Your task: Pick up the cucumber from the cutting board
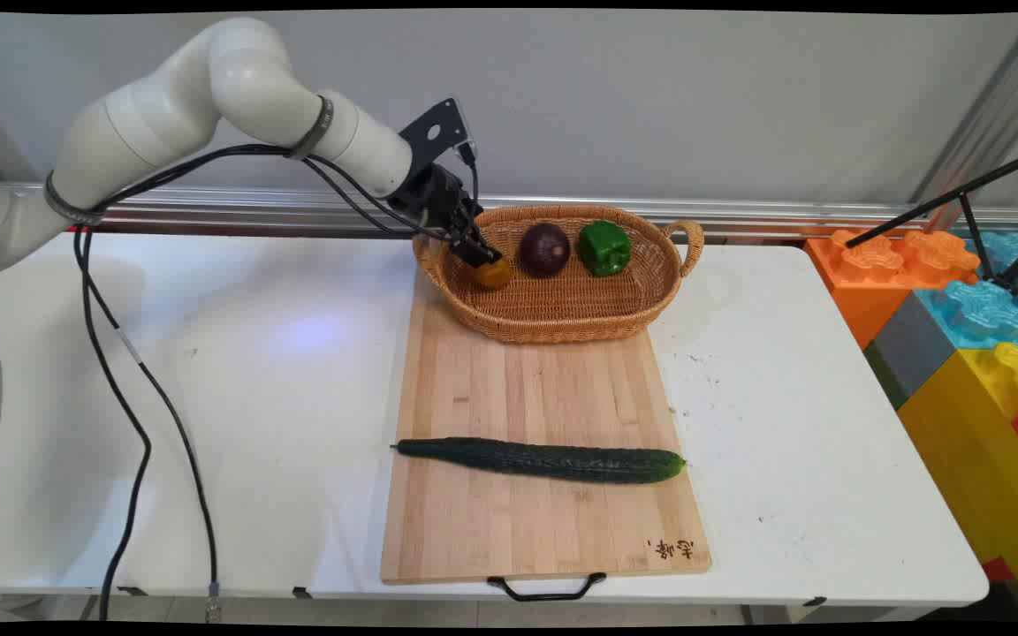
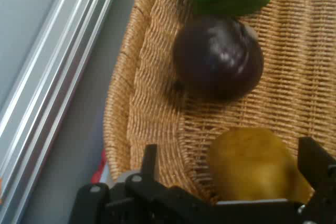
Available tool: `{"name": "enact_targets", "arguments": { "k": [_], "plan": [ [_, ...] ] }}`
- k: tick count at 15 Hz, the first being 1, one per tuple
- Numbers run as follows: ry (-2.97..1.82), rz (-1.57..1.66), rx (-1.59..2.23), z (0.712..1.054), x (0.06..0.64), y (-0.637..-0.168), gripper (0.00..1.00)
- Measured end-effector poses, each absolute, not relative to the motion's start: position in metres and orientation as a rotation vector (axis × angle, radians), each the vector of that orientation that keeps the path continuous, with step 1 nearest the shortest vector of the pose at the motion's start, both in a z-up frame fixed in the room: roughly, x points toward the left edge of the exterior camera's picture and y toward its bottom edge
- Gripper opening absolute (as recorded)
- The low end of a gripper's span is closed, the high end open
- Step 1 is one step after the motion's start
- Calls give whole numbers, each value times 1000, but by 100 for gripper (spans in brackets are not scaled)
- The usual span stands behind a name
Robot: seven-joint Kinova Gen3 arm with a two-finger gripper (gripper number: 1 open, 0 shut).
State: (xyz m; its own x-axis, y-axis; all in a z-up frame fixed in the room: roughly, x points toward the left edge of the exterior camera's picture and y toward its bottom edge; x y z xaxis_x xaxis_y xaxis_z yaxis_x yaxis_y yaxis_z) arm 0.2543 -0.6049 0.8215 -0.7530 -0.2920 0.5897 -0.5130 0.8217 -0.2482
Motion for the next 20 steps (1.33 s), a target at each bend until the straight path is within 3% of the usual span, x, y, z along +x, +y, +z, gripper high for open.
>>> {"name": "enact_targets", "arguments": {
  "k": [6, 13, 20],
  "plan": [
    [-2418, 431, 608, 838, 233, -578, 100],
    [-2471, 60, 597, 877, 220, -488, 100],
    [-2519, -68, 509, 850, 194, -447, 100]
  ]
}}
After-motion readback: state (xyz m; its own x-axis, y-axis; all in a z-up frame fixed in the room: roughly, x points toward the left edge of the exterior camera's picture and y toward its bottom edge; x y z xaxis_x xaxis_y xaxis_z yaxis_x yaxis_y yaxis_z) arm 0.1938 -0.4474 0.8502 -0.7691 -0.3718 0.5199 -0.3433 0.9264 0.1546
